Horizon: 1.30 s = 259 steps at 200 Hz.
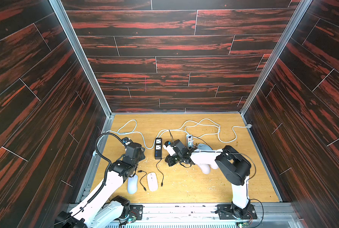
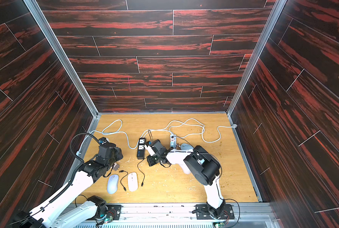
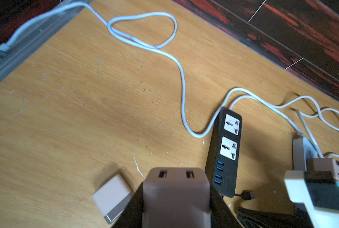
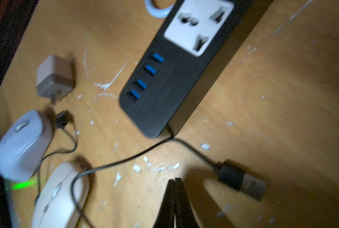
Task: Unplug the wireless mouse
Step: Place the plug at the center of the board.
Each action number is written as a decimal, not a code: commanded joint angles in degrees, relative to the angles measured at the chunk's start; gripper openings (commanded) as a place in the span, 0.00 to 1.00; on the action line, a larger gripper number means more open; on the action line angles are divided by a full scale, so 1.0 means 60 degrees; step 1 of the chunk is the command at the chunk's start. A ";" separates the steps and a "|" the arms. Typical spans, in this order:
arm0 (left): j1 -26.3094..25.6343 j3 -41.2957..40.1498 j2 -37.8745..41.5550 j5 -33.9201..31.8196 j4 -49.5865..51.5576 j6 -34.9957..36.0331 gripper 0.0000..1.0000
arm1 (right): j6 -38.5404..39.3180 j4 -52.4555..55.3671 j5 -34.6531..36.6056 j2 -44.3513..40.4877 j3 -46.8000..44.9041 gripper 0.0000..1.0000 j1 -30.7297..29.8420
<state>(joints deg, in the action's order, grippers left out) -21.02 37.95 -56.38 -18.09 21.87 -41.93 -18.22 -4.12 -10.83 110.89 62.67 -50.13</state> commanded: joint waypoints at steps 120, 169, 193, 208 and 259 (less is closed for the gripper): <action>-0.1601 0.0414 -0.3010 0.0466 0.0544 -0.1578 0.00 | -0.0413 -0.0499 0.3146 -0.4746 -0.2414 0.08 -0.0002; -0.1654 0.0593 -0.3943 0.0537 0.0344 -0.1204 0.09 | -0.0530 -0.0449 0.3154 -0.4903 -0.2652 0.10 0.0002; -0.1661 0.0552 -0.4089 0.0488 0.0275 -0.1178 0.20 | -0.0619 -0.0549 0.3140 -0.4903 -0.2762 0.10 0.0003; -0.1664 0.0529 -0.4155 0.0401 0.0194 -0.1127 0.30 | -0.0650 -0.0557 0.3084 -0.4837 -0.2749 0.10 0.0006; -0.1668 0.0601 -0.4516 0.0568 -0.0144 -0.1174 0.55 | -0.0731 -0.0501 0.2904 -0.4738 -0.2733 0.10 0.0001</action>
<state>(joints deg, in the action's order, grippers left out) -30.79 39.99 -82.76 -14.37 21.47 -48.86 -21.96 -7.35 7.11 82.48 46.92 -50.22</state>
